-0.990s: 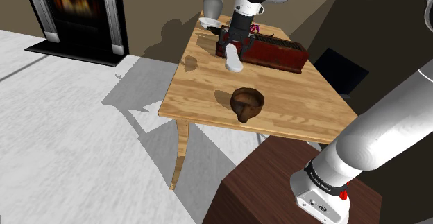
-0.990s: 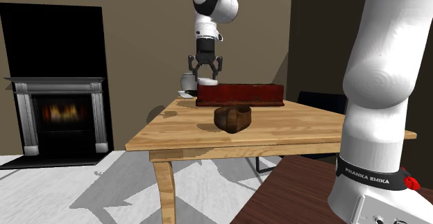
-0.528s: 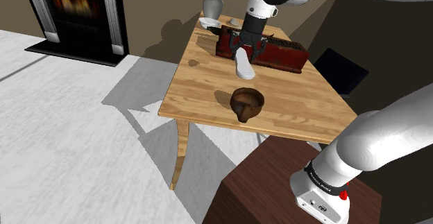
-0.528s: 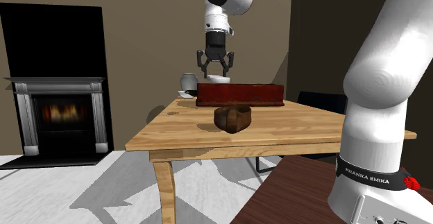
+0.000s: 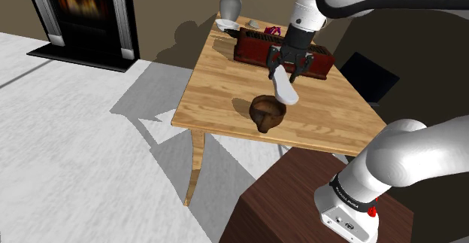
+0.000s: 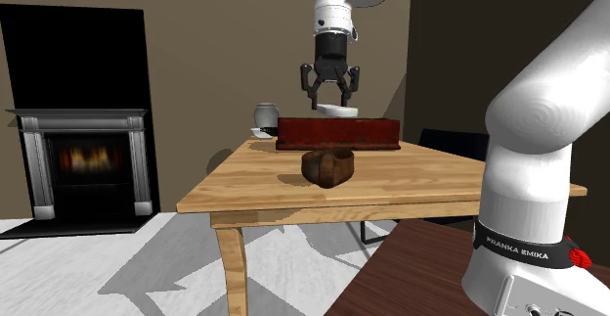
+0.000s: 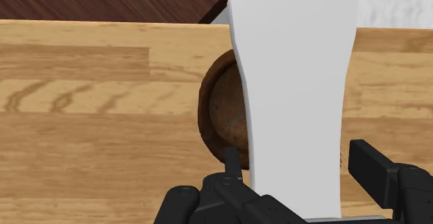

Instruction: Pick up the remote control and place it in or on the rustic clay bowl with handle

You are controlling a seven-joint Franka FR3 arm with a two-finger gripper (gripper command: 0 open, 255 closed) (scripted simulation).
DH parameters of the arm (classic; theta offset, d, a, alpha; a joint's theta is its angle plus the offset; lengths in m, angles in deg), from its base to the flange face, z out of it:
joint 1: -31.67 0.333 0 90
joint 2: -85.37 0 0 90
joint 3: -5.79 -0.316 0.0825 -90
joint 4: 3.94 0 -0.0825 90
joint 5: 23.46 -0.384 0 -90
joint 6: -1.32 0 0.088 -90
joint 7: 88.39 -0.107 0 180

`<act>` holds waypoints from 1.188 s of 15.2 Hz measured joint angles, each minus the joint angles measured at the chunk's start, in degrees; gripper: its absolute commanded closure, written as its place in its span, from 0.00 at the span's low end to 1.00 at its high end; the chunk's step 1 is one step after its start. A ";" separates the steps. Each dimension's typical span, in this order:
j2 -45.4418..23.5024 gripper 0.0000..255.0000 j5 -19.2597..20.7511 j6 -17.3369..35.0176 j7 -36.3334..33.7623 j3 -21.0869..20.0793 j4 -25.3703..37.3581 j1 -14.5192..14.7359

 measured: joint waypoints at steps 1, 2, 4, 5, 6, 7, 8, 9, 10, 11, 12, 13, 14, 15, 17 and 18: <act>1.37 1.00 -0.19 -0.22 -0.08 -0.04 -1.15 0.20; 2.03 1.00 -0.41 0.23 -0.28 -0.24 -2.26 0.39; 2.27 1.00 -0.63 1.62 -0.38 -0.48 -3.91 0.55; 2.10 1.00 -0.69 2.43 -0.39 -0.57 -4.55 0.57; 1.89 1.00 -0.74 3.08 -0.40 -0.65 -5.00 0.58; 1.98 1.00 -0.77 3.67 -0.31 -0.64 -5.67 0.59; 1.84 1.00 -0.83 4.70 -0.22 -0.68 -6.58 0.60; 1.72 1.00 -0.96 5.45 -0.33 -0.86 -7.21 0.68; 1.64 1.00 -1.06 6.19 -0.37 -0.97 -7.86 0.75; 1.49 1.00 -1.13 7.09 -0.33 -1.05 -8.60 0.77; 1.20 1.00 -1.16 7.98 -0.27 -1.09 -9.21 0.76; 0.82 1.00 -1.23 8.81 -0.31 -1.22 -9.66 0.78; 0.41 1.00 -1.31 9.76 -0.33 -1.36 -10.20 0.81; 0.27 1.00 -1.38 10.60 -0.30 -1.42 -10.90 0.84; 0.13 1.00 -1.40 11.18 -0.23 -1.43 -11.32 0.83; 0.15 1.00 -1.42 11.29 -0.22 -1.43 -11.44 0.83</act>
